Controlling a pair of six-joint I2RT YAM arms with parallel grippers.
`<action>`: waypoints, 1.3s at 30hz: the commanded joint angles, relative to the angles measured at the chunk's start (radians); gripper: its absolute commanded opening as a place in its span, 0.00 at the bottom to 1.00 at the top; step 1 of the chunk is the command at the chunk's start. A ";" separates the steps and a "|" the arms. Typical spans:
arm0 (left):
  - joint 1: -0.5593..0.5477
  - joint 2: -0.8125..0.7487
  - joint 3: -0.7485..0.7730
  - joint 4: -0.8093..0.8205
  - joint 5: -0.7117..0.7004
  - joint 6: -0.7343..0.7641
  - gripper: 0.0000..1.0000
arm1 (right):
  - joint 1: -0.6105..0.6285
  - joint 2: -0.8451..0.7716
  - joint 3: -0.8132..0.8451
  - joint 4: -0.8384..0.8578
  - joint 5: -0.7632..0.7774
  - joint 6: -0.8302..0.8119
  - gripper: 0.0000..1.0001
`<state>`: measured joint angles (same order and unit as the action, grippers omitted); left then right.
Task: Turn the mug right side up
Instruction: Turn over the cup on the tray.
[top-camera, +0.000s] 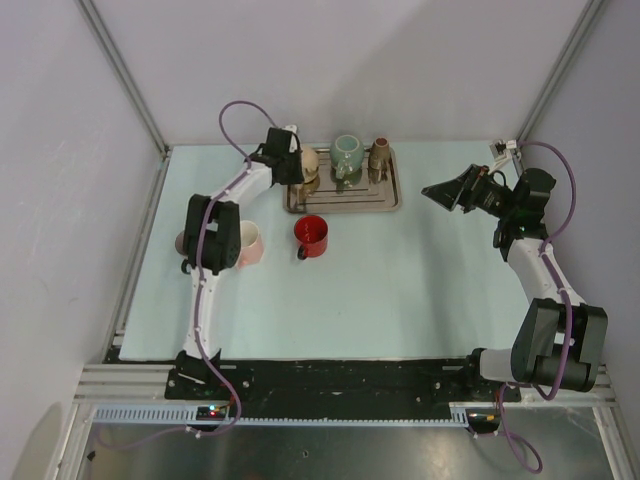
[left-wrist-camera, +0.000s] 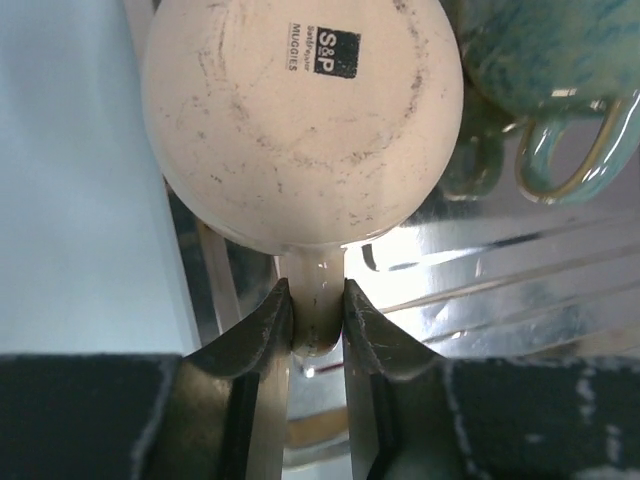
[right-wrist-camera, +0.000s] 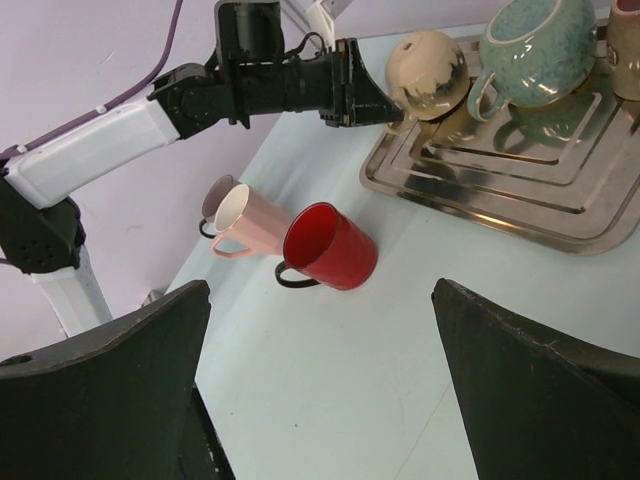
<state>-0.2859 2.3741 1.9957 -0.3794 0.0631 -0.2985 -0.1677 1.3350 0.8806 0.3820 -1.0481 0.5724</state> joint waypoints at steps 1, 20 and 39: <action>-0.015 -0.147 -0.069 -0.023 -0.151 0.124 0.30 | -0.003 -0.026 0.001 0.053 -0.023 0.016 1.00; -0.035 -0.165 -0.097 -0.030 -0.117 0.289 0.58 | -0.007 -0.048 0.001 0.049 -0.027 0.029 0.99; 0.002 -0.113 -0.065 -0.039 0.057 0.334 0.49 | -0.012 -0.042 -0.006 0.069 -0.031 0.043 0.99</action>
<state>-0.2829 2.2620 1.9324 -0.4294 0.0845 0.0036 -0.1741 1.3163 0.8806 0.4026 -1.0634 0.6044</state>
